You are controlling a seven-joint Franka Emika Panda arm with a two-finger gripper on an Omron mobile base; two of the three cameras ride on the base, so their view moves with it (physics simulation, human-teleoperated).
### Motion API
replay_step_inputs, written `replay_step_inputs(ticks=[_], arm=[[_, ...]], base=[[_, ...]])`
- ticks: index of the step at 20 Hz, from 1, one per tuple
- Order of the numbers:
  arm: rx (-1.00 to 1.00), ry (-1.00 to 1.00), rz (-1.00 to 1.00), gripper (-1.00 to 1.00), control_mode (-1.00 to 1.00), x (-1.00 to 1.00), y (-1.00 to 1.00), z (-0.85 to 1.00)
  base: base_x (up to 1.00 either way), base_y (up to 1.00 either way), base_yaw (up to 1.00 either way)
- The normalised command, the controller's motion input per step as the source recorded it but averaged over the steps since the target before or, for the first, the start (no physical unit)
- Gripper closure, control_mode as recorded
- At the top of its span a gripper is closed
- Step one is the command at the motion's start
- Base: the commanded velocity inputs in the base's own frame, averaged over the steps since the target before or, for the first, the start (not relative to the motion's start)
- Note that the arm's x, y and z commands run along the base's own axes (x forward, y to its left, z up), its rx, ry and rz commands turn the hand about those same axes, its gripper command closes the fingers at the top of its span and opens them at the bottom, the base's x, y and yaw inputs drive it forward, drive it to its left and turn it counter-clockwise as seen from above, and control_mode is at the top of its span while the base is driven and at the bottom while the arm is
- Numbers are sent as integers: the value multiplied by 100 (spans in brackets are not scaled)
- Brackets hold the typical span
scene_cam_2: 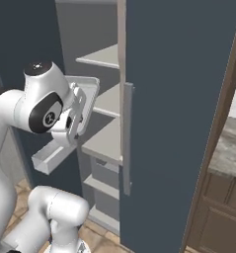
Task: Take the sweet potato and garlic out of the freezer and place them in the tupperware container on the counter. Then put the tupperware containing the vegetables back in the freezer.
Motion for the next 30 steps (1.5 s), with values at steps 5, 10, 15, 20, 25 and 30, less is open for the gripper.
replay_step_inputs(ticks=[5,10,15,20,25,30], arm=[[0,0,0,100,100,0,0,0],[0,0,0,100,100,0,0,0],[0,0,0,100,100,0,0,0],[0,0,0,100,100,0,0,0],[0,0,0,100,100,0,0,0],[0,0,0,100,100,0,0,0]], base=[[28,-12,8],[49,0,2],[67,1,0],[44,18,0],[24,13,0],[9,0,0]])
